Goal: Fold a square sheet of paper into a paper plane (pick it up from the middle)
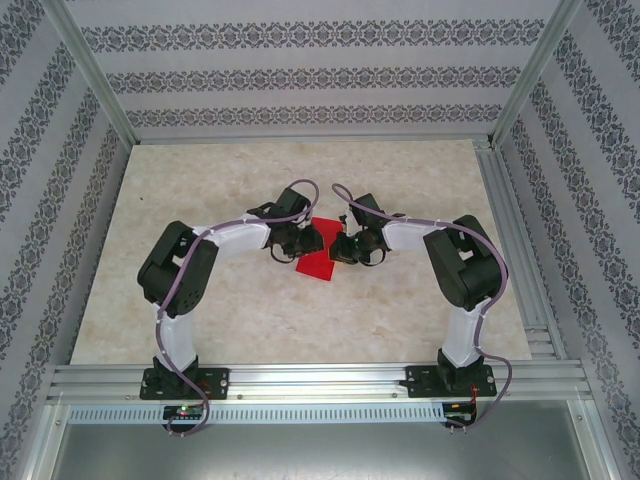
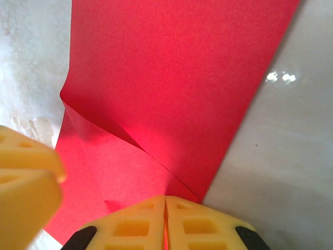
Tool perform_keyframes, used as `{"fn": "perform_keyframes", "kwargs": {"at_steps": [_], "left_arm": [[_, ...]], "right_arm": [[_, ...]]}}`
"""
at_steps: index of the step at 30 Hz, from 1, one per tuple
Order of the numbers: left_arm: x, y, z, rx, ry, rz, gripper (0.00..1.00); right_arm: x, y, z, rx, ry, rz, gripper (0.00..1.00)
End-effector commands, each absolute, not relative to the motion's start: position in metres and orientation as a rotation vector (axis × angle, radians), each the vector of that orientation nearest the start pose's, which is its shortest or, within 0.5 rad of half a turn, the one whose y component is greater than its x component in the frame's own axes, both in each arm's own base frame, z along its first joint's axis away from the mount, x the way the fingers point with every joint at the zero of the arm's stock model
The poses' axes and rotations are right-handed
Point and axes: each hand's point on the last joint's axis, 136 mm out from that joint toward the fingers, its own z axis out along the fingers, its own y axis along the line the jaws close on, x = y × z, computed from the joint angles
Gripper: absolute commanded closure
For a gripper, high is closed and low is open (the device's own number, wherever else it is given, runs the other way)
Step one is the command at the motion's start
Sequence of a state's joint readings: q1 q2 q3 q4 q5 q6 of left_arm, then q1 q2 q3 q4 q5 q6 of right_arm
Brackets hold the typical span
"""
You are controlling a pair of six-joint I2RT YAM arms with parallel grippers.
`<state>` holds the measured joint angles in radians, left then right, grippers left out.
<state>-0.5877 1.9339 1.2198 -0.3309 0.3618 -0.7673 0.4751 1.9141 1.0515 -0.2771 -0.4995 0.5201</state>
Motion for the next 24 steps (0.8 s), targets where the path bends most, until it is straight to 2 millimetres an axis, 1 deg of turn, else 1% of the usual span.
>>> {"fn": "perform_keyframes", "kwargs": {"at_steps": [1,4,7,10,13,15,18,21,24], "left_arm": [[0.344,-0.307,0.029,-0.103,2.851,-0.879,0.8],[0.343,-0.303,0.019,-0.125,2.876,-0.847,0.81],[0.339,-0.296,0.01,-0.151,2.906,-0.795,0.83],[0.335,-0.289,0.002,-0.178,2.933,-0.741,0.85],[0.33,-0.285,-0.004,-0.211,2.949,-0.722,0.86],[0.328,-0.283,-0.007,-0.232,2.957,-0.718,0.86],[0.325,-0.282,-0.01,-0.249,2.96,-0.716,0.87],[0.324,-0.282,-0.011,-0.254,2.96,-0.716,0.87],[0.323,-0.282,-0.012,-0.257,2.958,-0.718,0.87]], "right_arm": [[0.315,0.236,-0.026,-0.051,2.966,0.769,0.9],[0.319,0.24,-0.018,-0.058,2.941,0.803,0.9],[0.325,0.247,-0.005,-0.072,2.904,0.849,0.9],[0.333,0.255,0.016,-0.091,2.849,0.895,0.9],[0.336,0.26,0.039,-0.105,2.793,0.933,0.9],[0.332,0.262,0.053,-0.113,2.767,0.947,0.88],[0.32,0.262,0.063,-0.119,2.758,0.949,0.87],[0.304,0.264,0.064,-0.134,2.774,0.931,0.87],[0.291,0.271,0.062,-0.16,2.796,0.934,0.87]]}}
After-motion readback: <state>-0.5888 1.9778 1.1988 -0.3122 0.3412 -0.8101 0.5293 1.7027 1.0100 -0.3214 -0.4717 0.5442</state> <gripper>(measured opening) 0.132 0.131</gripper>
